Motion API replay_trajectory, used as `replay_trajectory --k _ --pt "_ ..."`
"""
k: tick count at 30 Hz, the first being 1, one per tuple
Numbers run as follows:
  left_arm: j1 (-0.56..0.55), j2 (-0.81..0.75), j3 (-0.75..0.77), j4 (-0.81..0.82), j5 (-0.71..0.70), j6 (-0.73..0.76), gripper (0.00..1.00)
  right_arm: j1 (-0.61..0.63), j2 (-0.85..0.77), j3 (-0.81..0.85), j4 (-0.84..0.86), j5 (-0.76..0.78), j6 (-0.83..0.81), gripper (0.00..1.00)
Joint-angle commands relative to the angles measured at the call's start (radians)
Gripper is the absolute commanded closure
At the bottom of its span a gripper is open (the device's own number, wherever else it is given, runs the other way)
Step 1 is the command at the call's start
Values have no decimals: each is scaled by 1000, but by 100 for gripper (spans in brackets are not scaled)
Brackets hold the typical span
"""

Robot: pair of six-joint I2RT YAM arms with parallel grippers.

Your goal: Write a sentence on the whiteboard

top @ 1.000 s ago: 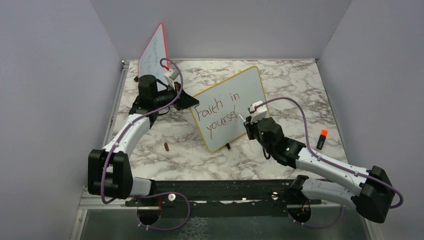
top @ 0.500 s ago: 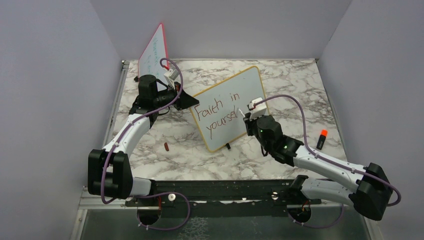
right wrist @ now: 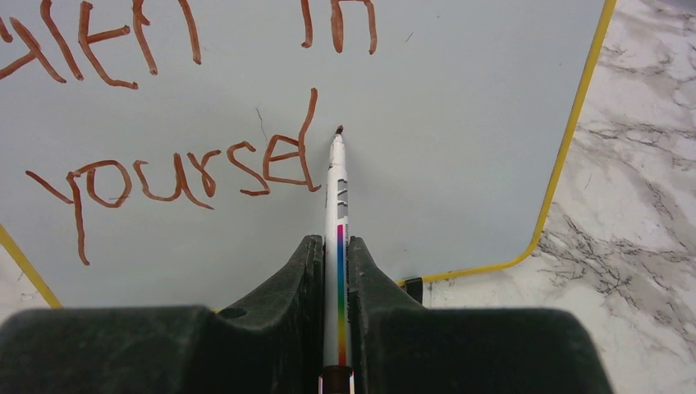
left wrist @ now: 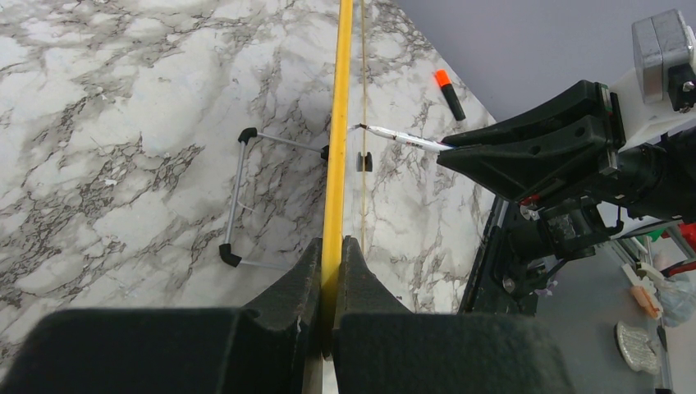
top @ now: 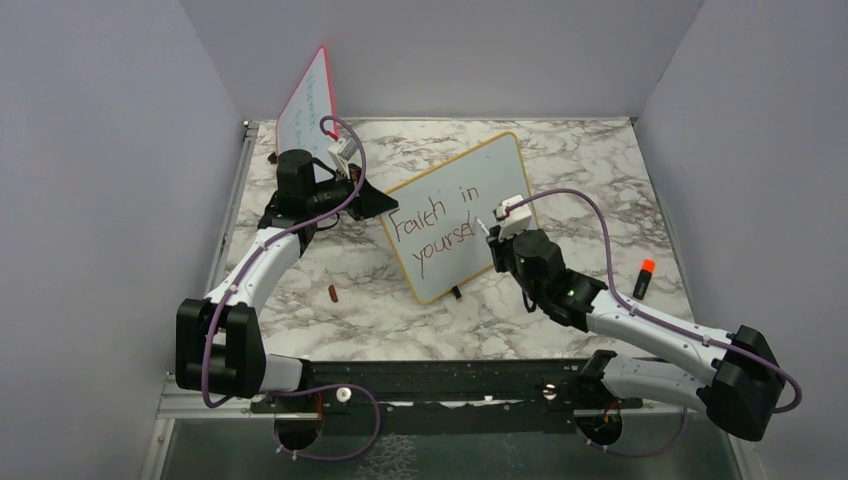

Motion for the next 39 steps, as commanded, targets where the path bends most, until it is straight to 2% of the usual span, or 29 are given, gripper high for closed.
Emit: replay_trajectory --k 1,15,29,39 --pt "-19 35 -13 -97 -50 64 100 -6 -18 15 -60 -56 25 99" --pt "-19 32 -13 -99 -52 66 100 -6 -29 -17 -188 -70 108 99" --pt "-19 34 -13 -100 -52 67 100 -6 -58 -10 -258 -186 126 99" --pt "-19 33 -12 -100 -50 66 100 -6 -124 -14 -159 -35 101 99"
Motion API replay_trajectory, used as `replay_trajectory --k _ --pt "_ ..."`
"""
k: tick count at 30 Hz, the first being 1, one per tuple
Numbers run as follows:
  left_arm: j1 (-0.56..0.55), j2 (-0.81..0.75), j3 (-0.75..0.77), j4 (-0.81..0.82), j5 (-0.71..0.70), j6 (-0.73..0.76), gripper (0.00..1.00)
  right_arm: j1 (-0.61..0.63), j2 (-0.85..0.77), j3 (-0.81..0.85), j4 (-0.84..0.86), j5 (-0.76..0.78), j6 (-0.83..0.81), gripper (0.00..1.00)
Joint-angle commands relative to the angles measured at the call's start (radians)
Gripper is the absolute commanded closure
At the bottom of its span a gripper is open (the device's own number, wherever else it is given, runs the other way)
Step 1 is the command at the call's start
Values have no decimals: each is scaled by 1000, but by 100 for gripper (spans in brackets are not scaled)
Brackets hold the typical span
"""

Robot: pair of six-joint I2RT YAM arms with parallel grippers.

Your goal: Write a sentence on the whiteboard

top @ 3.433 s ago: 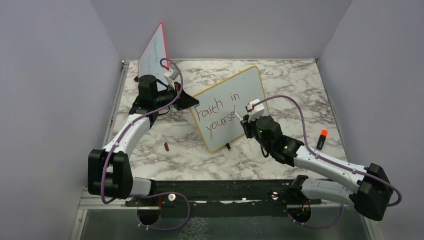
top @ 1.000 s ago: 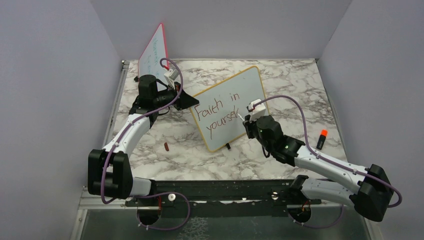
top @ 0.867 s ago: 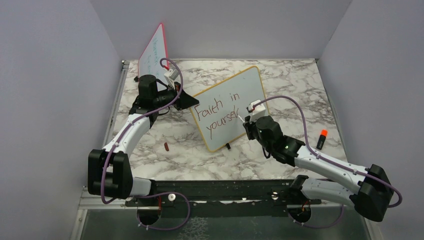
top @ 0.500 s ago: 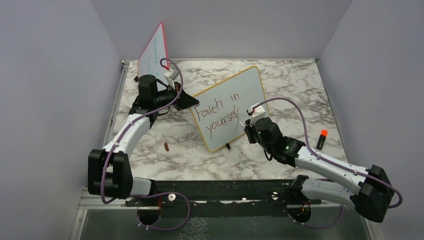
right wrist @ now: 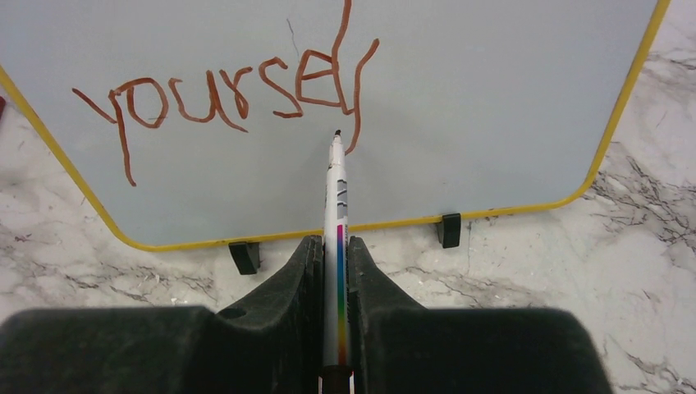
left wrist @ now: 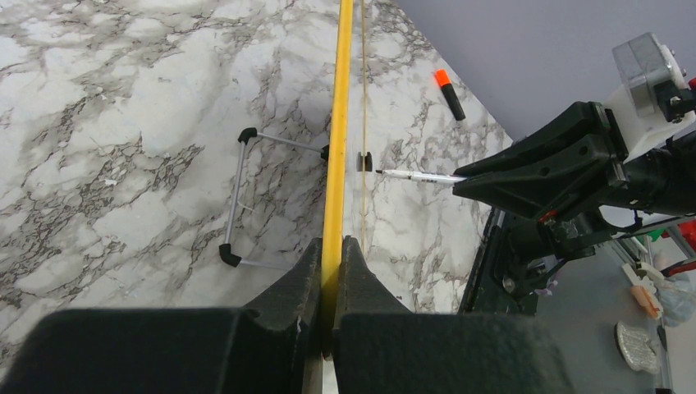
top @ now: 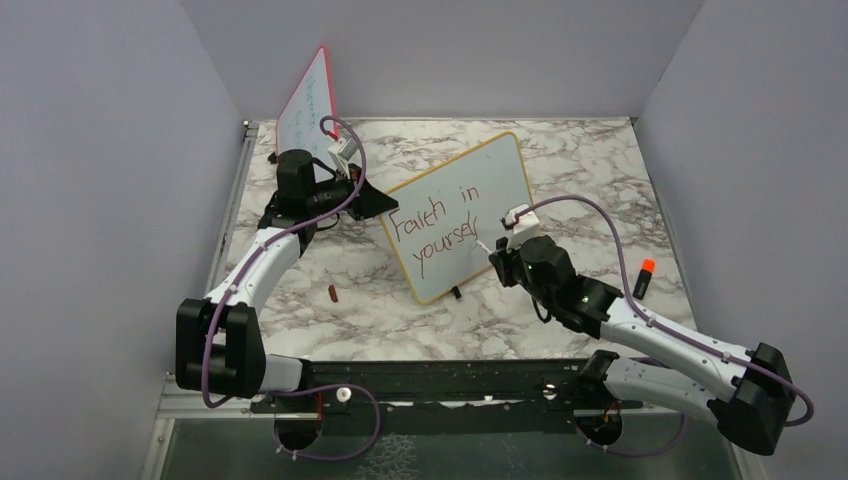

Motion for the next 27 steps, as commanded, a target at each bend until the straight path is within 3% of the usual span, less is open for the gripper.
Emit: replay_trajectory --k 1,9,27 --pt "-19 32 -12 -100 -50 66 100 -2 -18 -7 81 87 -26 99" --pt "-19 29 -14 -100 -51 68 100 -4 29 -2 181 102 -55 99" --pt "-19 32 -13 -104 -50 69 100 -27 100 8 202 115 -69 99"
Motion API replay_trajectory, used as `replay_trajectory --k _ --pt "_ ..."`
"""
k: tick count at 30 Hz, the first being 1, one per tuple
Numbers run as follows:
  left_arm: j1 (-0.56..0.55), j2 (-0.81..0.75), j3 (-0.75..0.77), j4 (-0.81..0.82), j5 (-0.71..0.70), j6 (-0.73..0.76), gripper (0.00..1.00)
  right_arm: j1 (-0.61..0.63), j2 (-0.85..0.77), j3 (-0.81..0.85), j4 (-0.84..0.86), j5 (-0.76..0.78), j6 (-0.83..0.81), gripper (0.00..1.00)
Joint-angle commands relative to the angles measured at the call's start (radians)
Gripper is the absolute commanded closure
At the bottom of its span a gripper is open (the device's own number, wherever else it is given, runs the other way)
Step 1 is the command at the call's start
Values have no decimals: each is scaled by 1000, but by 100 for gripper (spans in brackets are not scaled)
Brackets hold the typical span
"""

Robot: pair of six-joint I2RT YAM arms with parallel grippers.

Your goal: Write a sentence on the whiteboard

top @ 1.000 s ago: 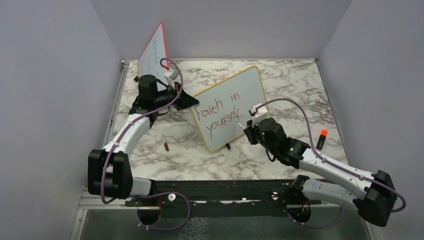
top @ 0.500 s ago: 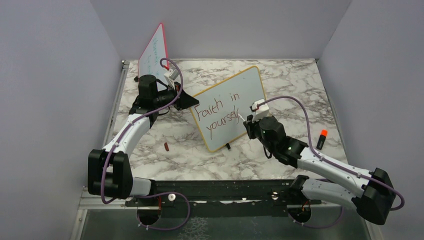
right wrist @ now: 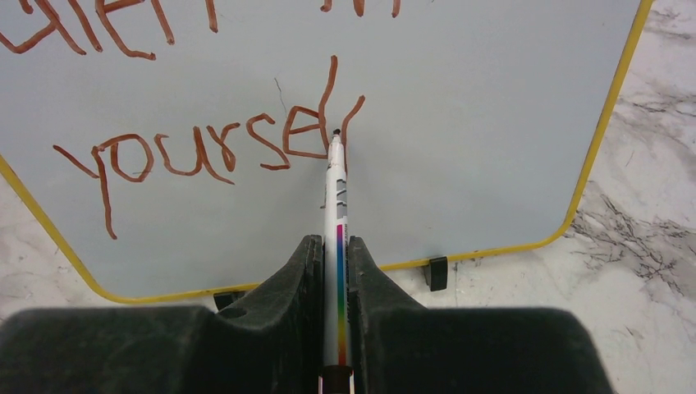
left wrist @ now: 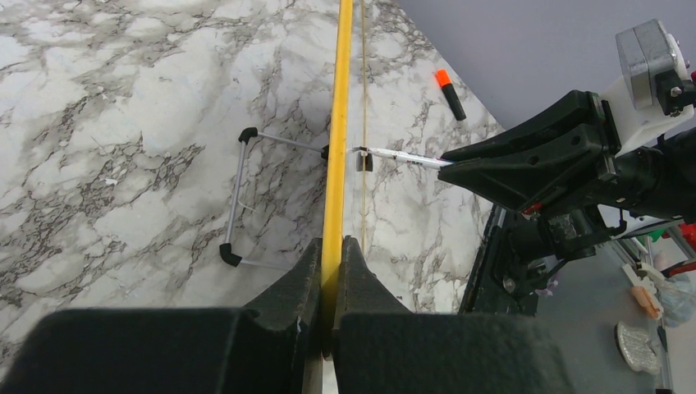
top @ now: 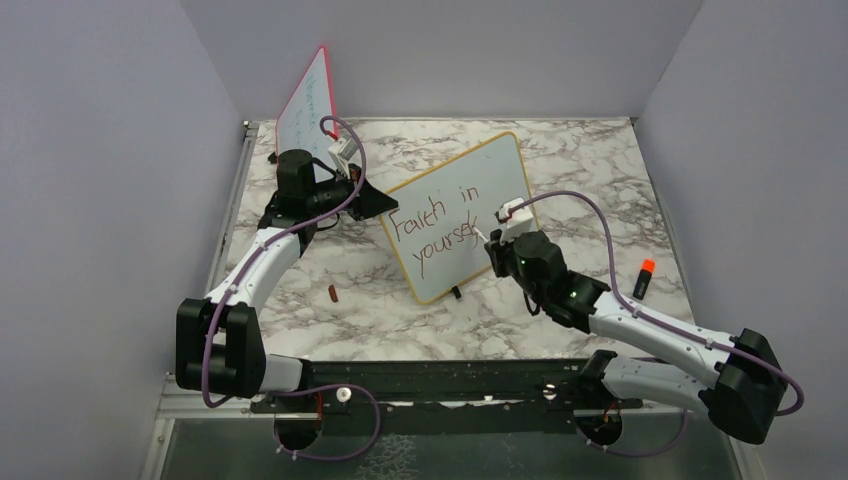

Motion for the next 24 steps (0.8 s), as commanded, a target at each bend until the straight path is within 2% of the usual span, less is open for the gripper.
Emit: replay_trajectory --k 1,19,24 --pt "-19 32 -12 -103 -50 69 100 -22 19 8 36 54 -11 99" --pt "-19 32 -3 -111 -62 83 100 -31 -58 -2 20 41 -1 99" --pt "-18 35 8 -155 -73 97 100 -31 -80 -14 11 63 11 99"
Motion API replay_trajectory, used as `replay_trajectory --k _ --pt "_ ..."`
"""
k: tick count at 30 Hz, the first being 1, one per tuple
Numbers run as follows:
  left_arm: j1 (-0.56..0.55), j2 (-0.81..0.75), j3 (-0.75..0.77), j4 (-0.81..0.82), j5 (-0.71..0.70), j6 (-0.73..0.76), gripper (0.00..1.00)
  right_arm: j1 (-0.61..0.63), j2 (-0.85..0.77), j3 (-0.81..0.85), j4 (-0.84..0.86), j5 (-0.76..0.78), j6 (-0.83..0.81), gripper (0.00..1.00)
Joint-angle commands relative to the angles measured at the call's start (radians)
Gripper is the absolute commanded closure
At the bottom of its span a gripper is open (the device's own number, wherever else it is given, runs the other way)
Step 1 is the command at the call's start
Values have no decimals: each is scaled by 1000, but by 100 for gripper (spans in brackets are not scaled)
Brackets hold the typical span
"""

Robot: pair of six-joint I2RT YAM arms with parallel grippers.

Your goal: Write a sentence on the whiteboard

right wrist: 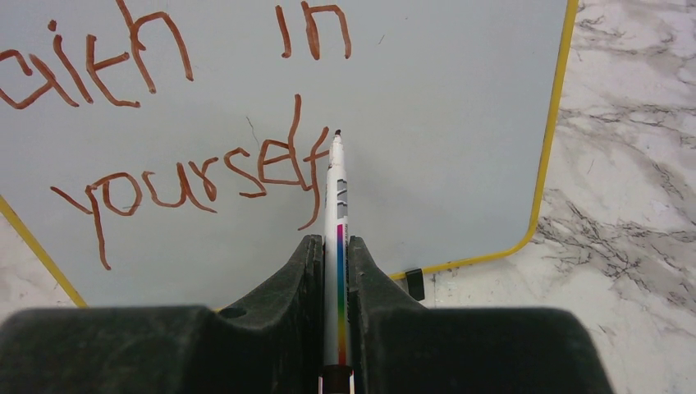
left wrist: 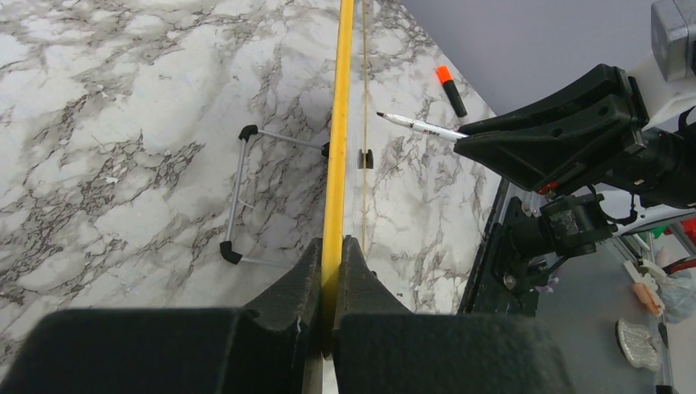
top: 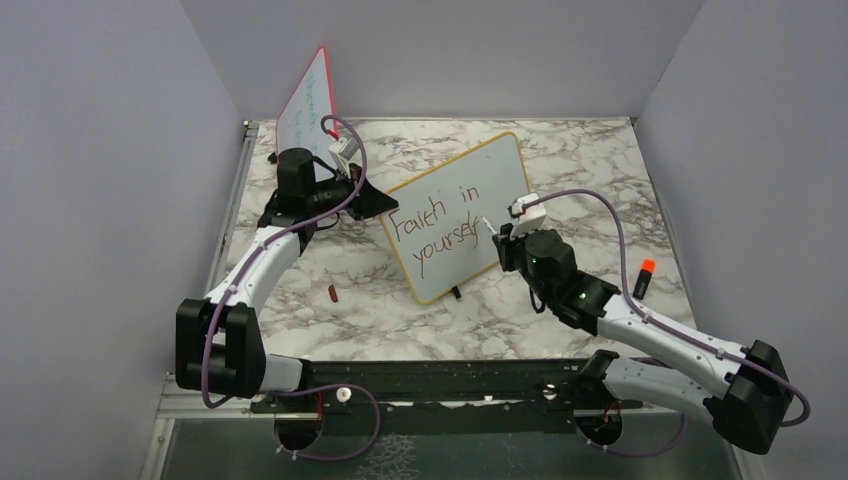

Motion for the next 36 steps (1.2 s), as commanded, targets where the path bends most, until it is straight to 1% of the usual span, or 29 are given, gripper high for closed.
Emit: replay_trajectory --k 1,11,20,30,36 --pt "-17 34 -4 -129 -73 82 100 -4 -28 -17 2 33 12 99" --pt "-7 34 10 -170 -83 101 100 -4 -55 -40 -9 56 21 99" --pt "8 39 48 -264 -101 155 100 -4 -59 -53 -1 73 12 99" --pt "25 25 78 -334 -107 197 100 -5 -69 -65 23 89 -2 99" --pt "32 21 80 -342 -114 201 100 -5 -67 -67 31 105 -5 99"
